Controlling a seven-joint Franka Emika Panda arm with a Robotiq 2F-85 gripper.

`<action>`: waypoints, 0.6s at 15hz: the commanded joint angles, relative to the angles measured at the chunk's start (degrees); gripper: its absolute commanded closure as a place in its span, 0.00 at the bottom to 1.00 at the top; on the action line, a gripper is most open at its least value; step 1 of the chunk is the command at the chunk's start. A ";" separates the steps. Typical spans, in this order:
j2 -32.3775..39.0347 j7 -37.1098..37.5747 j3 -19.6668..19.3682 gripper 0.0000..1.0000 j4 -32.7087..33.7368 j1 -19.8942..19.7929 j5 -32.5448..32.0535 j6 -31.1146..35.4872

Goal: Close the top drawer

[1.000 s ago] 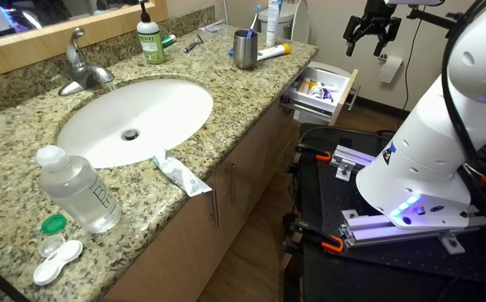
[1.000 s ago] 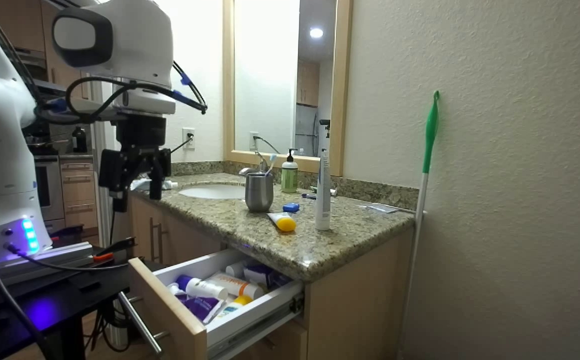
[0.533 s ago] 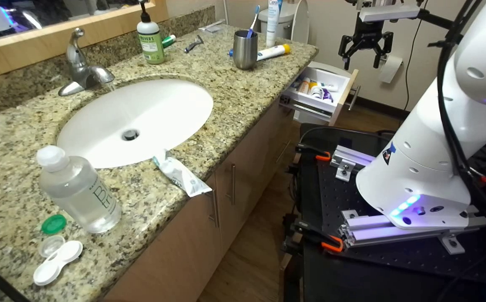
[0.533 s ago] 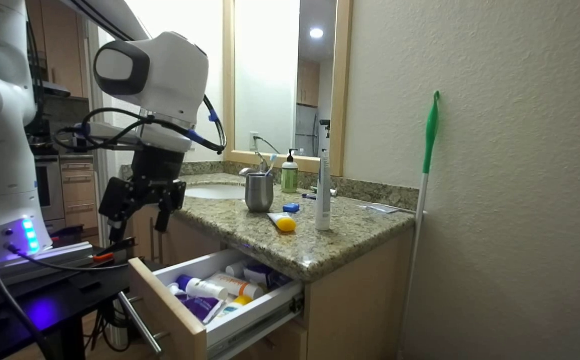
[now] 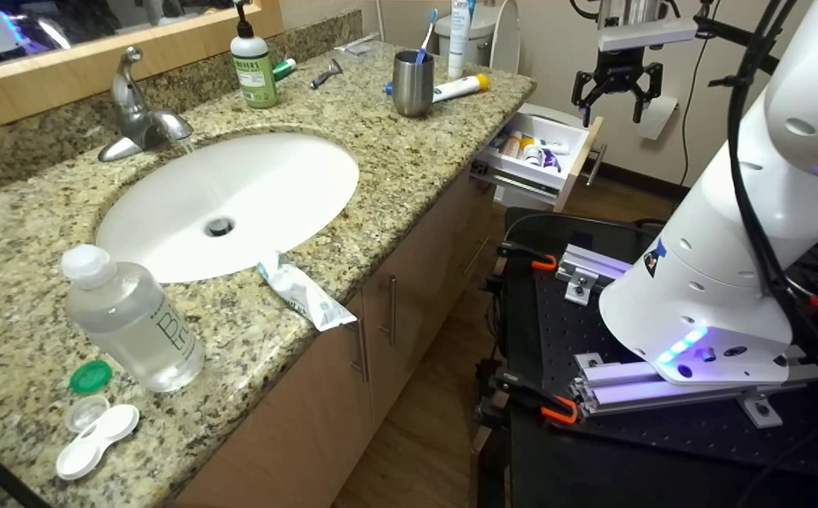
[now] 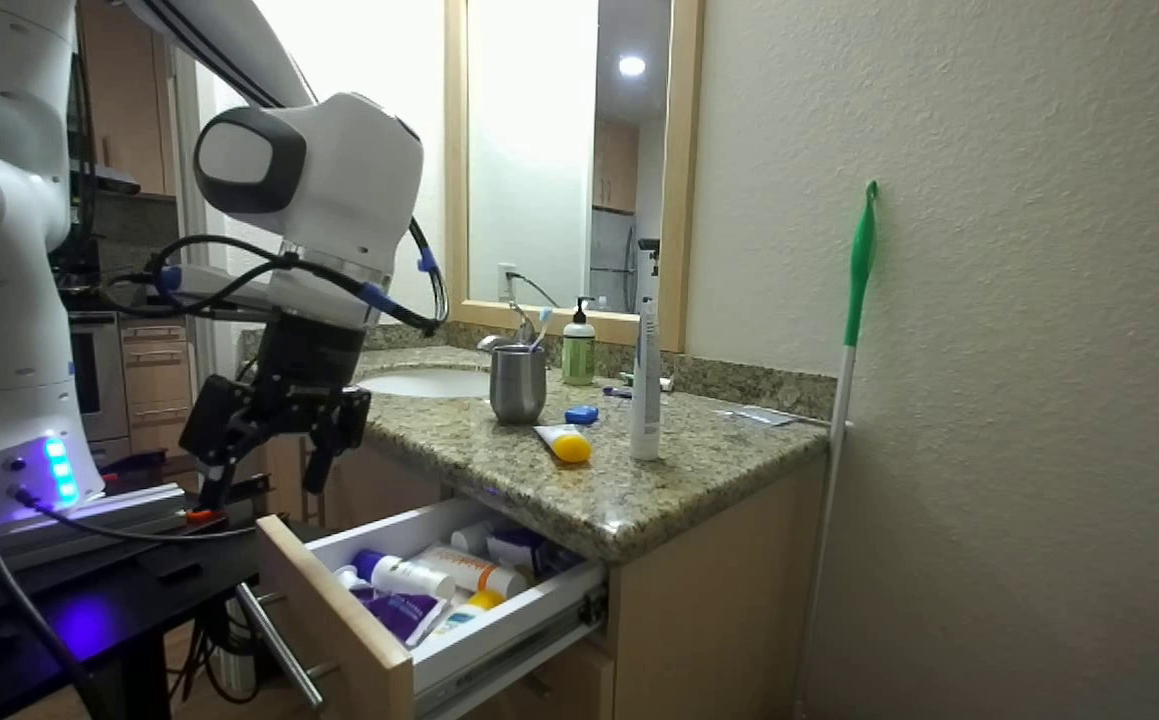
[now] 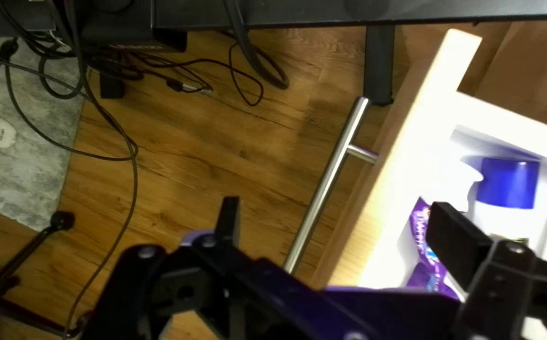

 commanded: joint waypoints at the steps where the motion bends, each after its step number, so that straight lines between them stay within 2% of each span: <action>1: 7.65 1.31 -1.22 0.00 1.16 -1.34 1.17 3.25; 4: 11.26 1.38 -2.47 0.00 1.96 -2.81 1.83 4.19; 6: 14.92 2.06 -2.01 0.00 3.13 -4.23 3.62 5.19; 7: 16.14 2.17 -0.41 0.00 3.11 -5.97 6.79 8.44; 8: 12.36 1.42 -2.51 0.00 1.75 -3.49 3.90 5.14; 9: 13.59 1.50 -2.12 0.00 2.00 -4.20 5.17 6.57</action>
